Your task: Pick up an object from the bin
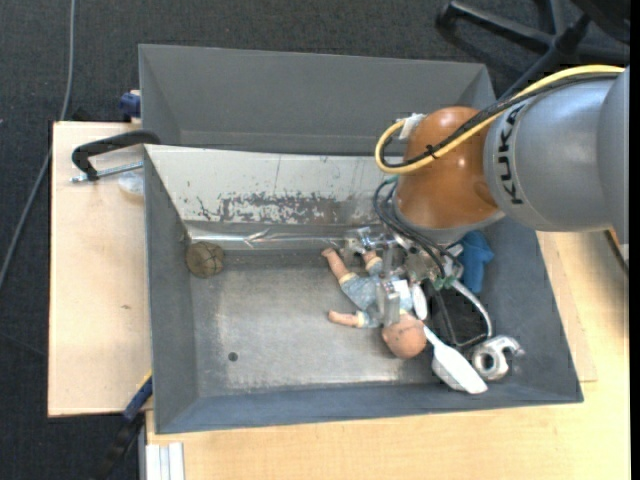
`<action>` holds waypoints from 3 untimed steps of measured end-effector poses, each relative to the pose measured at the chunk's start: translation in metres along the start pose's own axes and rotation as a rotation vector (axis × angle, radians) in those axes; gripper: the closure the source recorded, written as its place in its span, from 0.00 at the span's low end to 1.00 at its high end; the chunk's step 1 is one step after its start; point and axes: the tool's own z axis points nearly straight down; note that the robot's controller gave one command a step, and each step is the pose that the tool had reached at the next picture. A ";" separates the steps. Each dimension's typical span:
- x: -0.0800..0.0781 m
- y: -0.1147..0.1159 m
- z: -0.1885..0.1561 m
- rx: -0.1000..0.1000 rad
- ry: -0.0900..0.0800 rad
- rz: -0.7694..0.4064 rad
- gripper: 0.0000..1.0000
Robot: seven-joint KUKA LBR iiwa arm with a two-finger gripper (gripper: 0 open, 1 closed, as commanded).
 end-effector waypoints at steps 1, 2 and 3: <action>-0.005 0.012 0.002 0.001 0.003 -0.063 1.00; -0.005 0.012 0.002 0.001 0.003 -0.063 1.00; -0.005 0.012 0.002 0.001 0.004 -0.063 1.00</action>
Offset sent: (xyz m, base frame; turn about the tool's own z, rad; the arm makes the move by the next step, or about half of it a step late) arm 0.0000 0.0000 0.0000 0.0000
